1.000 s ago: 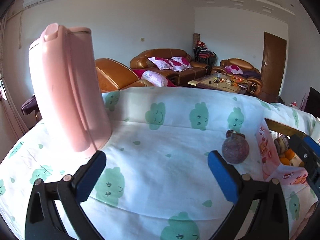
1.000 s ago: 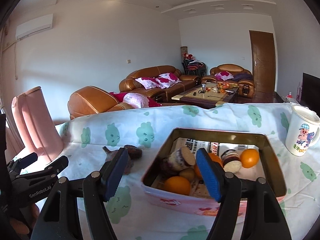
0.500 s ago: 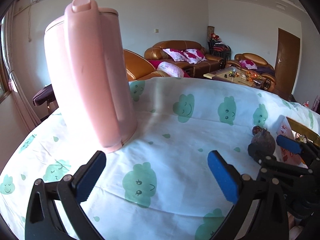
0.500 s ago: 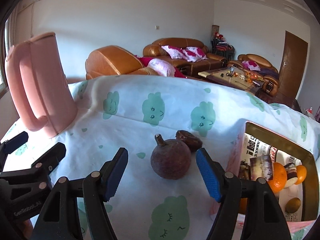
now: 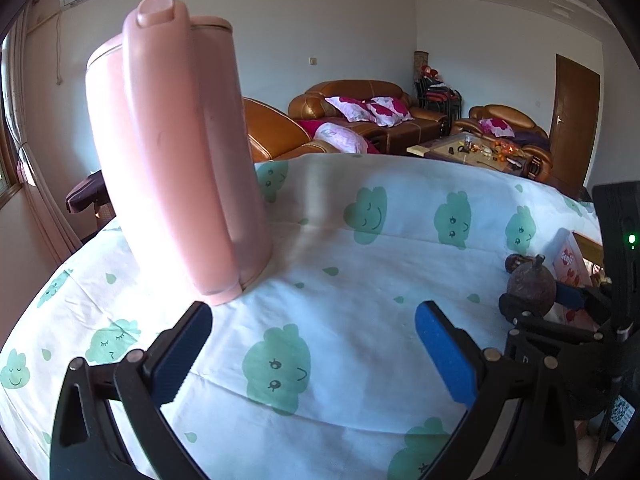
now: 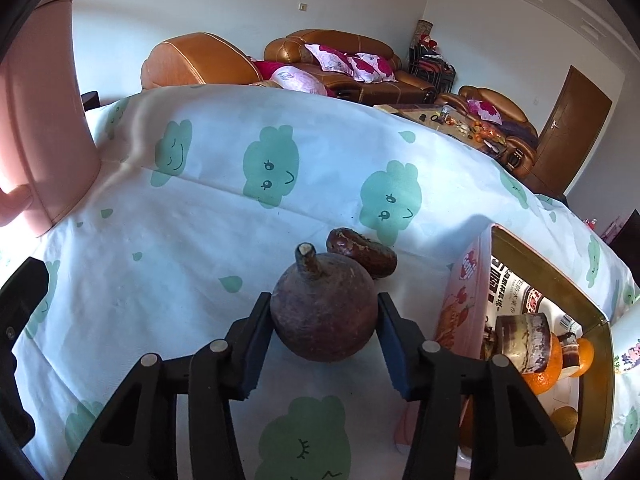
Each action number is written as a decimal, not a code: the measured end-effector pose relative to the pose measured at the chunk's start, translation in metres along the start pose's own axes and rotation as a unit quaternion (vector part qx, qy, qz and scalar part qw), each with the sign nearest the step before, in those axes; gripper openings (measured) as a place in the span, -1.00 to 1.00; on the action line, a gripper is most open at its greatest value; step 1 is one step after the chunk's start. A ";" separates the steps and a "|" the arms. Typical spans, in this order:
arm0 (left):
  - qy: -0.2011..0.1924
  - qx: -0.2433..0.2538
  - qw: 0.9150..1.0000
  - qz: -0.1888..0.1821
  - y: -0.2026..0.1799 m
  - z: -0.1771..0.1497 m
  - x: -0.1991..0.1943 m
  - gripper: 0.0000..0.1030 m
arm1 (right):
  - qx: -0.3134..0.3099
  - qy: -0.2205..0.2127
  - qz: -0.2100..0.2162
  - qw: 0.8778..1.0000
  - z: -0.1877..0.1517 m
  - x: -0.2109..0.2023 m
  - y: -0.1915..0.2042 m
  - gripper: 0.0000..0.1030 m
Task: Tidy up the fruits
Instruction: 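Grasp the purple fruit with the right tool while the left tool grasps the date, then carry the purple fruit and the date over the tin box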
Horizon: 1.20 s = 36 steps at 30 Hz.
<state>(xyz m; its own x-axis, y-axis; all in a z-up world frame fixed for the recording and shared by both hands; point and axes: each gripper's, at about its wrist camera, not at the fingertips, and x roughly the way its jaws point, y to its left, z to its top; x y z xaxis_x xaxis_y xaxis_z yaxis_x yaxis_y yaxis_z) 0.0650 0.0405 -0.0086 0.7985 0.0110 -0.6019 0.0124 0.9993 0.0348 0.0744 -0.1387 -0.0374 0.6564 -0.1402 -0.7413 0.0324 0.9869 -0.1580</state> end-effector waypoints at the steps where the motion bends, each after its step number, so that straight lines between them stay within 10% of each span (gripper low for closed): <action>1: -0.001 0.000 1.000 -0.002 0.000 0.000 0.000 1.00 | 0.003 -0.010 0.008 1.000 0.000 -0.005 -0.002 0.01; 12: -0.001 0.027 0.999 -0.045 -0.016 0.004 0.001 1.00 | 0.063 -0.174 0.006 0.983 -0.016 -0.073 -0.030 0.01; 21: 0.005 0.042 0.983 -0.177 -0.073 0.031 0.018 0.95 | 0.071 -0.249 -0.055 0.964 -0.016 -0.109 -0.066 0.01; 36: 0.128 0.089 0.968 -0.199 -0.185 0.047 0.096 -0.25 | 0.108 -0.233 -0.044 0.966 -0.014 -0.102 -0.093 0.01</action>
<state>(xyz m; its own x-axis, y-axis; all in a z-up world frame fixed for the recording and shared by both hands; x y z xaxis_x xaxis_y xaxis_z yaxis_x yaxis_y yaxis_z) 0.1674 -0.1454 -0.0353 0.5348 -0.3425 -0.7725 0.4101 0.9045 -0.1170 -0.0057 -0.2178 0.0439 0.9101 -0.2230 -0.3493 0.2266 0.9735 -0.0310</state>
